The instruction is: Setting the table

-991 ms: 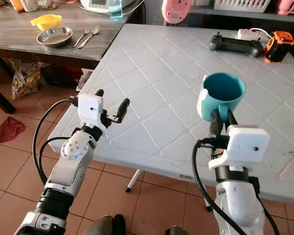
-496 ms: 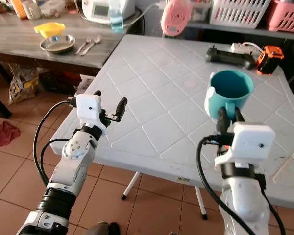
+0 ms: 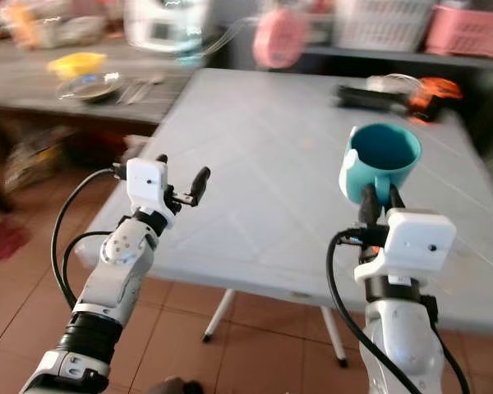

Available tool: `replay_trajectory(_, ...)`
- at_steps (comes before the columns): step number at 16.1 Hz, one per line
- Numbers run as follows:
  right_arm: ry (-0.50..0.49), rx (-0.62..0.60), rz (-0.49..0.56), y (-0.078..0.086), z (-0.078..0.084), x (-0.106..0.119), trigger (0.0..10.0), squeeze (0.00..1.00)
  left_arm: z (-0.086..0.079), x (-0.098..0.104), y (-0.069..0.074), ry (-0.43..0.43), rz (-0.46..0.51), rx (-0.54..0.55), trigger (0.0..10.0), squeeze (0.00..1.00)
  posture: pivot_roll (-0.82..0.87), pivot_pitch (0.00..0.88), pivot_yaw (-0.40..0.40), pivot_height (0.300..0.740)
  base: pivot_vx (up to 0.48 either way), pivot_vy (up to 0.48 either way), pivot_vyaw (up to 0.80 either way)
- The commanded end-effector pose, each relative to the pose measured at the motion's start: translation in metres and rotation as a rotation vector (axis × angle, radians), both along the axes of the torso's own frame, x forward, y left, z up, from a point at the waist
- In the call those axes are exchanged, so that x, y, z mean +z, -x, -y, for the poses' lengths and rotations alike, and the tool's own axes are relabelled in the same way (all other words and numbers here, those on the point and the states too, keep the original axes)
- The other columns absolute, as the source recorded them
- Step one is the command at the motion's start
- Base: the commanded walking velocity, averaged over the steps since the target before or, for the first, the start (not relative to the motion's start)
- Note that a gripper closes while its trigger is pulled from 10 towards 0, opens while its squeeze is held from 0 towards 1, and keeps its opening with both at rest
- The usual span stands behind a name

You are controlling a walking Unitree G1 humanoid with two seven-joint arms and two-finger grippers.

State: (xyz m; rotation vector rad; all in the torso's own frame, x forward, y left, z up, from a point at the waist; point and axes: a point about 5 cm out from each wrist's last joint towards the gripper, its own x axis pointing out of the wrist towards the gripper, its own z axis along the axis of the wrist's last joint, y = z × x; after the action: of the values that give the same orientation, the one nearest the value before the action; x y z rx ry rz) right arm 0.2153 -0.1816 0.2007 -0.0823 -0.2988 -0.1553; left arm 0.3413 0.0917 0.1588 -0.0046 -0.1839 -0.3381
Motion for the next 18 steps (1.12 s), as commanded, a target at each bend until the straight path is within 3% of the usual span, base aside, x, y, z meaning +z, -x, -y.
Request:
replay_trajectory(1,0.003,-0.015,0.017,0.0018,0.0009,0.0024,10.0,0.00,0.0064,0.0021,-0.0005,-0.006,-0.006,-0.026,10.0,0.00,-0.05,0.116,0.042,0.714,0.000,0.000,-0.60)
replay_trajectory(6,0.006,-0.018,0.010,0.0013,0.0002,0.0005,10.0,0.00,0.0035,0.0047,-0.0033,-0.005,-0.008,-0.019,10.0,0.00,-0.04,0.130,0.042,0.714,0.000,0.210,0.00)
replay_trajectory(18,0.000,0.000,0.008,-0.0030,-0.0061,-0.0012,10.0,0.00,0.0045,0.0052,-0.0018,-0.020,-0.007,-0.035,10.0,0.00,-0.03,0.134,0.046,0.714,0.000,0.394,0.00)
